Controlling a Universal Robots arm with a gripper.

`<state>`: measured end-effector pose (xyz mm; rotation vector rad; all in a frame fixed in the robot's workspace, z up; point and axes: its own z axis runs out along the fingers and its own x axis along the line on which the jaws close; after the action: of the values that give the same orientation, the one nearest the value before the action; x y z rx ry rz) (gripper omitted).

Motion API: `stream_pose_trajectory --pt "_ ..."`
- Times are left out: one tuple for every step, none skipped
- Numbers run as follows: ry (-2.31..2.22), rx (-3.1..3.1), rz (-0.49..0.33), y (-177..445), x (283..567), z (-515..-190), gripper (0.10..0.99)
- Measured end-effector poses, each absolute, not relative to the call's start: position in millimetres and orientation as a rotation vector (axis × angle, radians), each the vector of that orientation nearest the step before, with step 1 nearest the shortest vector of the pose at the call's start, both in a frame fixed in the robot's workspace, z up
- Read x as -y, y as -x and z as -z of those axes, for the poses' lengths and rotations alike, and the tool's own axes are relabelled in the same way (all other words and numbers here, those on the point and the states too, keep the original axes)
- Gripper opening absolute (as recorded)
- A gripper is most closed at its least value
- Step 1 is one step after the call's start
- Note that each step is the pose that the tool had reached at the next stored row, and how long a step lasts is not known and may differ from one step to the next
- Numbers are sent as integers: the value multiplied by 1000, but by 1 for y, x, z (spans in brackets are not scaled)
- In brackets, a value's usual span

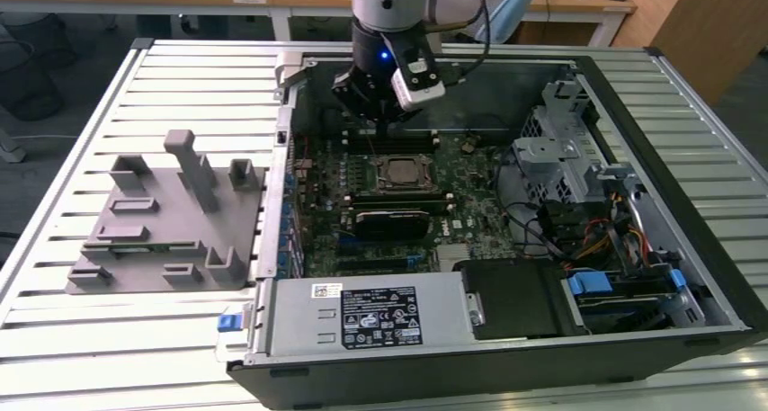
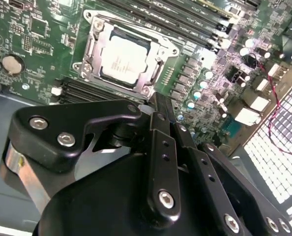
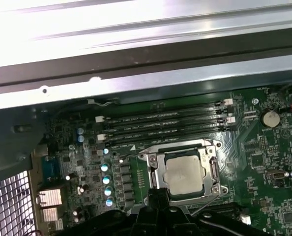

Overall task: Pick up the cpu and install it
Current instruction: 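Install the first cpu locking lever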

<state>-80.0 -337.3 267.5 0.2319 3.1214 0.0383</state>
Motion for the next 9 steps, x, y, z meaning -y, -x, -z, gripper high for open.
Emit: stream_pose_trajectory --pt "-231 -3116 -43 82 337 -267 106" --pt "-228 -3114 -49 83 337 -267 106" --pt "-213 -3115 -52 83 337 -266 106" --pt "-187 -3117 -54 83 337 -266 106" --pt "-158 -3119 -55 83 337 -265 106" --pt "-130 -3121 -56 83 337 -265 106" --pt "-106 -3122 -56 83 337 -265 106" --pt "-96 -3123 -56 84 337 -265 106" --pt "-93 -3123 -56 87 337 -264 106"
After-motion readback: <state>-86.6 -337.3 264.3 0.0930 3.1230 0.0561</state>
